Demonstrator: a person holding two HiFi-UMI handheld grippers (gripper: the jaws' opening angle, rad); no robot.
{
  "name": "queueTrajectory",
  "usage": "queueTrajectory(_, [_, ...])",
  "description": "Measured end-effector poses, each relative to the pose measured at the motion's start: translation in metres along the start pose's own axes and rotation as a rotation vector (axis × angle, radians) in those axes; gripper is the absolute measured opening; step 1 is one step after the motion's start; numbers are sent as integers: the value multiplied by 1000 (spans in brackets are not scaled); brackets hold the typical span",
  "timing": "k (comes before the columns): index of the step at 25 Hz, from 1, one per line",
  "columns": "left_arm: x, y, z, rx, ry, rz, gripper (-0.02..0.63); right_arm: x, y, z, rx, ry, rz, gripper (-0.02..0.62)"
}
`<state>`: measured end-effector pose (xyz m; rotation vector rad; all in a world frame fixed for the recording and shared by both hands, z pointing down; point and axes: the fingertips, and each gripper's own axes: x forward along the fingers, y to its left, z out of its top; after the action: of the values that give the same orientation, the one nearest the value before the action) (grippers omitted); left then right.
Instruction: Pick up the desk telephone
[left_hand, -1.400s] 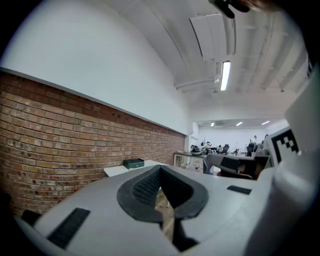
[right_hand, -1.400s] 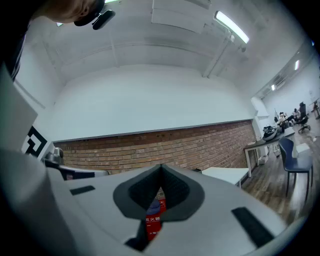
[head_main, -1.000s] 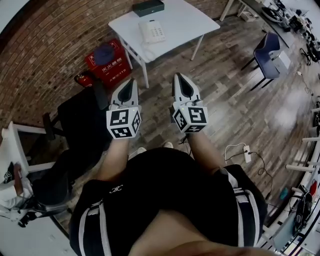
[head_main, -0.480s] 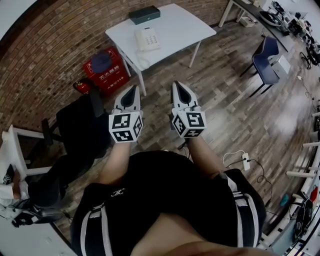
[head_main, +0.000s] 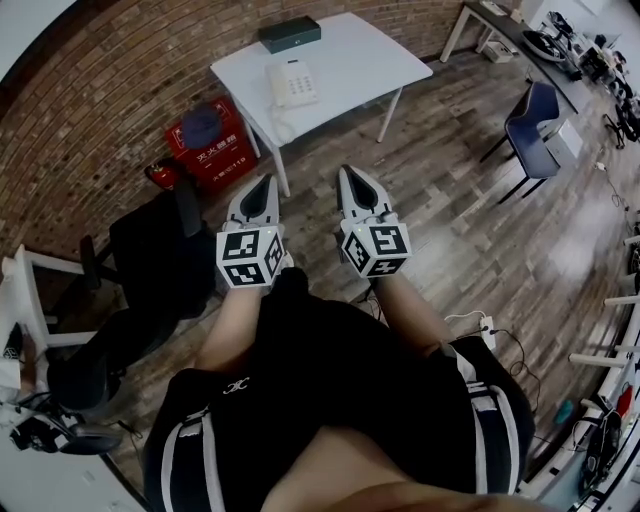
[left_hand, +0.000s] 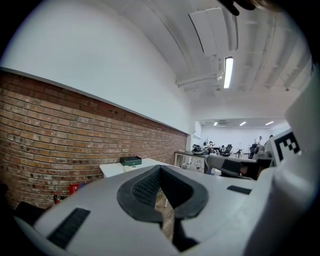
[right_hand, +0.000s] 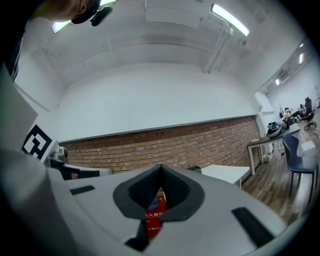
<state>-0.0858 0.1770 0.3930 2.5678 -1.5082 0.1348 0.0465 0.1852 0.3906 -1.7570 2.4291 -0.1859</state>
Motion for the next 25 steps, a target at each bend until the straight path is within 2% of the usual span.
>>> queueTrajectory(7, [34, -1, -1, 18, -6, -30, 2, 22, -21, -6, 23, -1, -2, -2])
queueTrajectory(13, [71, 10, 5, 99, -22, -29, 2, 59, -39, -9, 18, 5, -20, -2])
queueTrajectory(25, [161, 70, 12, 30, -4, -17, 2, 167, -69, -11, 4, 31, -14, -2])
